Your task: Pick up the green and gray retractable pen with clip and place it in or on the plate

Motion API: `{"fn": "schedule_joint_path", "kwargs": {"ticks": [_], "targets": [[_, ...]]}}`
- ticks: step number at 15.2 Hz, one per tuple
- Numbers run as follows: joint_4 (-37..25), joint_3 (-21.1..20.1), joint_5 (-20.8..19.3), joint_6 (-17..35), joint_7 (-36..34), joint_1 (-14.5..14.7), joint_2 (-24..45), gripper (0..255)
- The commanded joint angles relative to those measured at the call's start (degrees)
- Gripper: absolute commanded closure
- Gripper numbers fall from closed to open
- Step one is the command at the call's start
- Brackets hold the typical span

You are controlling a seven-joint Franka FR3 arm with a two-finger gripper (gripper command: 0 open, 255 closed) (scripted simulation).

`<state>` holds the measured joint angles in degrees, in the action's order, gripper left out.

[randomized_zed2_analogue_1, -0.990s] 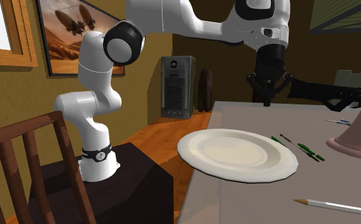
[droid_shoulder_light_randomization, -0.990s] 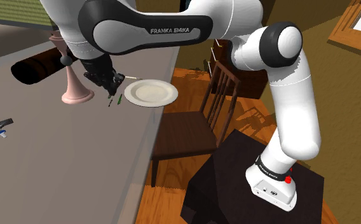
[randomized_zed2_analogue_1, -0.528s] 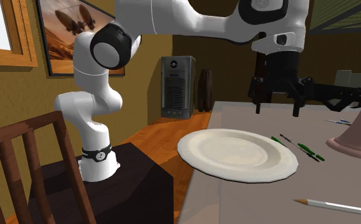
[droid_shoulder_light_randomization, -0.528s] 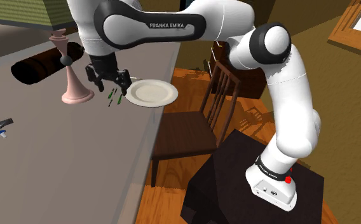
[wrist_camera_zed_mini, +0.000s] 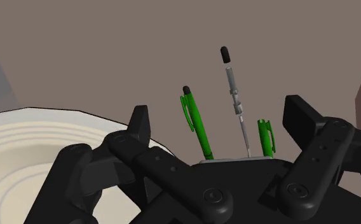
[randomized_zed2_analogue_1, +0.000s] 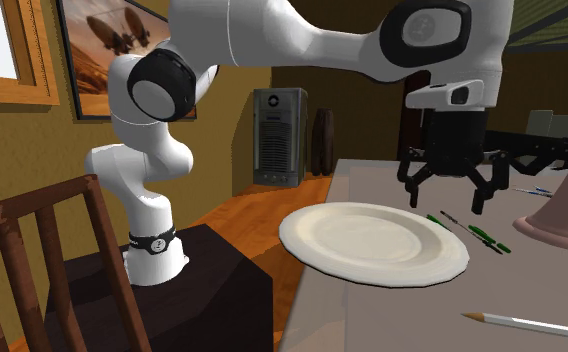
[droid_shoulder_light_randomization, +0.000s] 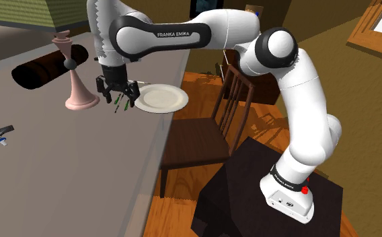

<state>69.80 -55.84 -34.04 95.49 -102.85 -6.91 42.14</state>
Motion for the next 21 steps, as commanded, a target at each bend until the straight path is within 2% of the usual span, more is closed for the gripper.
{"fn": "schedule_joint_path", "kwargs": {"ticks": [1, 9, 10, 18, 21], "targets": [[1.7, 0.0, -0.1, 1.6, -0.3, -0.7, 0.1, 0], [2.1, 0.0, -0.2, 1.9, -0.4, -0.8, 0.2, 0], [2.3, 0.0, -0.2, 2.0, -0.4, -0.8, 0.1, 255], [3.3, -0.3, 0.0, 2.4, -0.7, -1.4, -0.3, 255], [0.7, -0.1, 0.0, 0.6, -0.1, -0.4, 0.0, 255]]}}
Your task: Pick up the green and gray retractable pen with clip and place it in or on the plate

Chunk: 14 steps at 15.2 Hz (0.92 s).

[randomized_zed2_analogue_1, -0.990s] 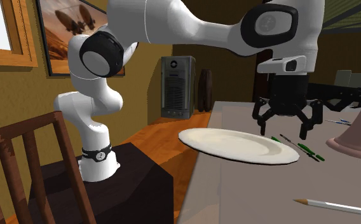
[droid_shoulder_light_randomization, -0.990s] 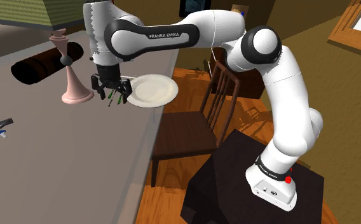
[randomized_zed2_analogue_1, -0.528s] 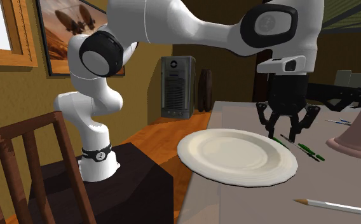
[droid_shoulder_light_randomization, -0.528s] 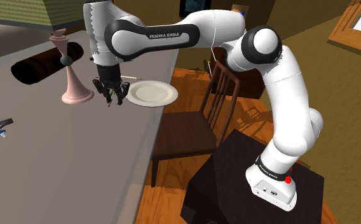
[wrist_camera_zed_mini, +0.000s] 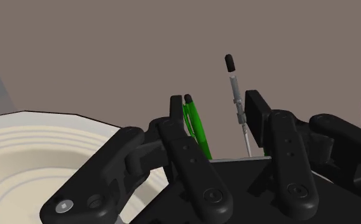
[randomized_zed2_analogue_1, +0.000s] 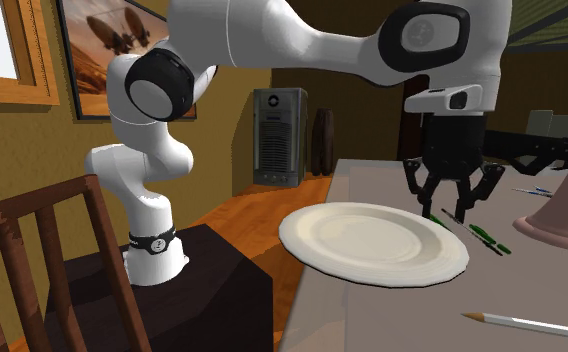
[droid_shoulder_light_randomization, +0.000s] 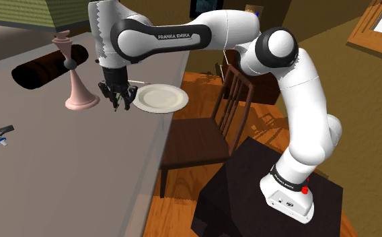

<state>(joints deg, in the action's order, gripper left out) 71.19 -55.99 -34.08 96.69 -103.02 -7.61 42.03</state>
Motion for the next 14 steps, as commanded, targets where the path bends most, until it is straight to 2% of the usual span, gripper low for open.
{"fn": "schedule_joint_path", "kwargs": {"ticks": [1, 8, 14], "targets": [[-1.5, 0.0, 0.1, -1.4, 0.3, 0.6, 0.0, 255], [-7.8, 0.1, 0.4, -6.7, 1.5, 3.0, -0.2, 255], [-15.0, 0.7, 0.1, -12.0, 2.7, 6.3, 0.5, 255]]}}
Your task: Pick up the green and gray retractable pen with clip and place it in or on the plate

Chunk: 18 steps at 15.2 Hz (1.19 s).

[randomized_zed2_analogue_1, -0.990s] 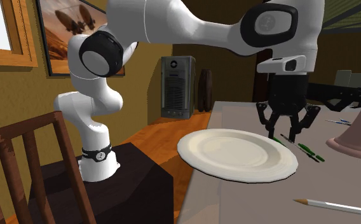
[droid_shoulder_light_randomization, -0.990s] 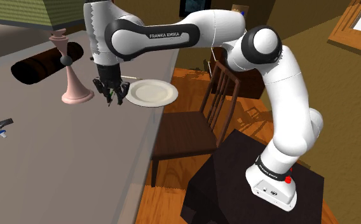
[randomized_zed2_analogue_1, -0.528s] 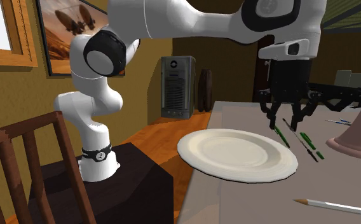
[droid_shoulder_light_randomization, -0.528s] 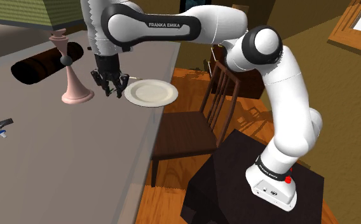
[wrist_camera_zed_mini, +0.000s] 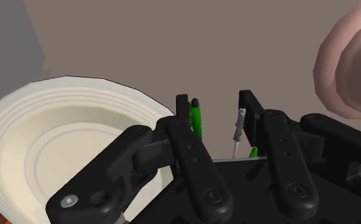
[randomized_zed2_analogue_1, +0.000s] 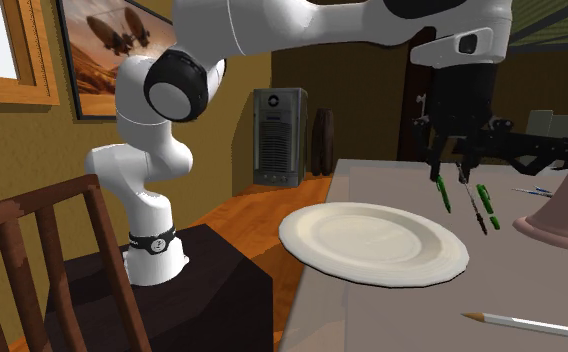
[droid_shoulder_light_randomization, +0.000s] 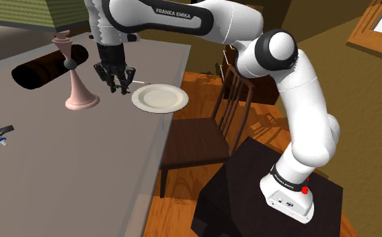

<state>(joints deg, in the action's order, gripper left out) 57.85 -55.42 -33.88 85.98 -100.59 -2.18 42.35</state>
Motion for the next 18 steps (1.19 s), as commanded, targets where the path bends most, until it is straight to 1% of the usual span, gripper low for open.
{"fn": "schedule_joint_path", "kwargs": {"ticks": [1, 3, 6, 7, 8, 11, 12, 18], "targets": [[-2.4, 0.2, -0.2, -1.8, 0.4, 1.2, 0.3, 255], [8.0, -2.7, 2.8, 2.1, 0.4, -6.8, -5.0, 255], [19.8, -6.7, 7.3, 6.5, 2.1, -17.6, -12.1, 255], [15.6, -5.2, 5.5, 5.1, 1.1, -13.4, -9.4, 255], [15.6, -5.2, 5.6, 5.1, 1.1, -13.4, -9.4, 0], [11.3, -4.9, 8.8, 5.6, 4.5, -13.6, -2.1, 0], [10.5, -4.9, 9.3, 5.6, 5.1, -13.6, -0.8, 0], [16.1, -5.0, 9.0, 10.4, 4.3, -15.3, -0.7, 0]]}}
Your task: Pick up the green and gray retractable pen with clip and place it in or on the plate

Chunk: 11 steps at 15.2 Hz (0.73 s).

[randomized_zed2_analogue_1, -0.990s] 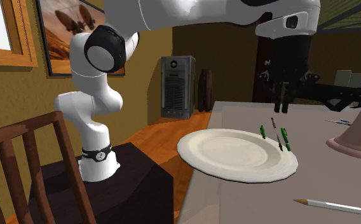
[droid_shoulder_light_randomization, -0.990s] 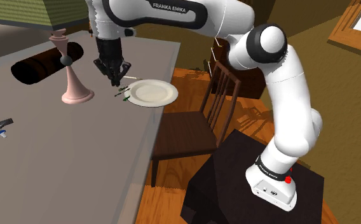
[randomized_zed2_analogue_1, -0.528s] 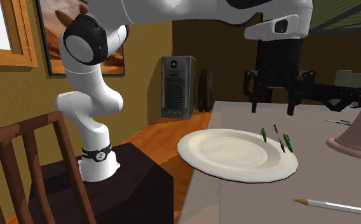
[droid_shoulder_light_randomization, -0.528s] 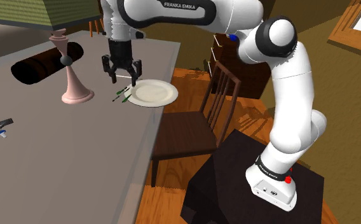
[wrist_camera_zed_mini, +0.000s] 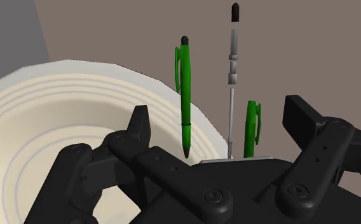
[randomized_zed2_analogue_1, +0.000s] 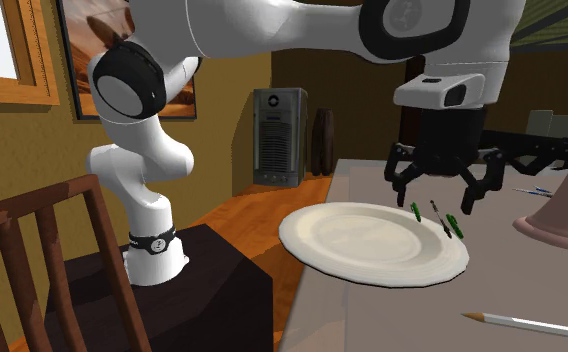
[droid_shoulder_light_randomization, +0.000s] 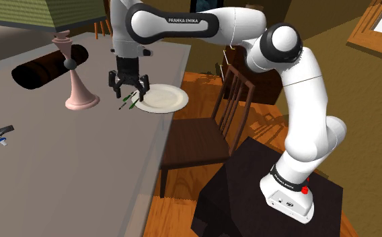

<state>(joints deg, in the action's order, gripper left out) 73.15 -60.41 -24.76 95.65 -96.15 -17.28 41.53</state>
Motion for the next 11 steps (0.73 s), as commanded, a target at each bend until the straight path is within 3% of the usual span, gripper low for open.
{"fn": "schedule_joint_path", "kwargs": {"ticks": [1, 9, 10, 11], "targets": [[1.6, 0.0, -0.2, 1.5, -0.2, -0.4, 0.2, 0], [2.0, 0.1, -0.2, 1.9, -0.3, -0.5, 0.2, 0], [2.0, 0.1, -0.2, 1.9, -0.3, -0.5, 0.2, 255], [2.0, 0.1, -0.2, 1.9, -0.3, -0.5, 0.2, 255]]}}
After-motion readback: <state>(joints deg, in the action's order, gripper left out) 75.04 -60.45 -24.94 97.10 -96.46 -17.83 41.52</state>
